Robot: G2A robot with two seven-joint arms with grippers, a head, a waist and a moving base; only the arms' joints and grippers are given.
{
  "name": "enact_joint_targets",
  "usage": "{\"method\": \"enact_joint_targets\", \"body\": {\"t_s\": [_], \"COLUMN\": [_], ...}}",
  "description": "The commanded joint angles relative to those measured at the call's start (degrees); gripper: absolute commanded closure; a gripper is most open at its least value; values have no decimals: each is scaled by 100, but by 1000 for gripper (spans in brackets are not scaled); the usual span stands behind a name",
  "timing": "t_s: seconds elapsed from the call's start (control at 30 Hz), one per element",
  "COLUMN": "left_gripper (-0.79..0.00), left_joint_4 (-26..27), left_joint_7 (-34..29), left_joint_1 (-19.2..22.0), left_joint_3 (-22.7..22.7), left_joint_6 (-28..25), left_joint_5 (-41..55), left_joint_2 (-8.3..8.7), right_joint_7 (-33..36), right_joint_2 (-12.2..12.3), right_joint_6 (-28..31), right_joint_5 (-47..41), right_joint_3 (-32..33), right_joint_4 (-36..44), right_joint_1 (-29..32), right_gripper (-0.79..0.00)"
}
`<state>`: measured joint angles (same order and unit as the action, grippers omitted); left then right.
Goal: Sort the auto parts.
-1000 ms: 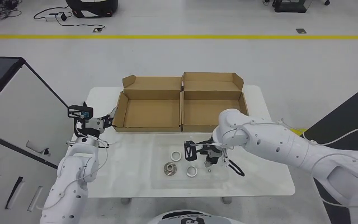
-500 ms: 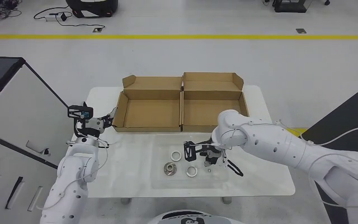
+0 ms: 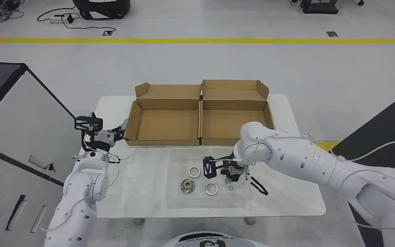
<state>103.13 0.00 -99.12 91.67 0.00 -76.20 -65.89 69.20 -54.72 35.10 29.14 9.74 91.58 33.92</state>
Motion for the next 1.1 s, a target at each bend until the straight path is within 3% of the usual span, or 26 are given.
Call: {"method": "enact_joint_targets", "body": {"t_s": [0.0, 0.03, 0.07, 0.13, 0.63, 1.07], "left_gripper": [-785, -785, -785, -785, -785, -785], "left_joint_4": [0, 0, 0, 0, 0, 0], "left_joint_7": [0, 0, 0, 0, 0, 0], "left_joint_1": [0, 0, 0, 0, 0, 0], "left_joint_3": [0, 0, 0, 0, 0, 0], "left_joint_6": [0, 0, 0, 0, 0, 0], "left_joint_5": [0, 0, 0, 0, 0, 0], "left_joint_2": [0, 0, 0, 0, 0, 0], "right_joint_7": [-9, -14, -13, -13, -101, -328], "right_joint_2": [-1, -2, -2, -2, 100, 593], "right_joint_6": [9, 14, 14, 14, 100, 327], "right_joint_5": [11, 15, 13, 8, -295, -1342], "right_joint_3": [0, 0, 0, 0, 0, 0], "right_joint_4": [-23, -28, -36, -46, -10, 682], "right_joint_1": [8, 7, 8, 5, -410, -1304], "right_gripper": [-197, -172, -80, 0, 0, 0]}}
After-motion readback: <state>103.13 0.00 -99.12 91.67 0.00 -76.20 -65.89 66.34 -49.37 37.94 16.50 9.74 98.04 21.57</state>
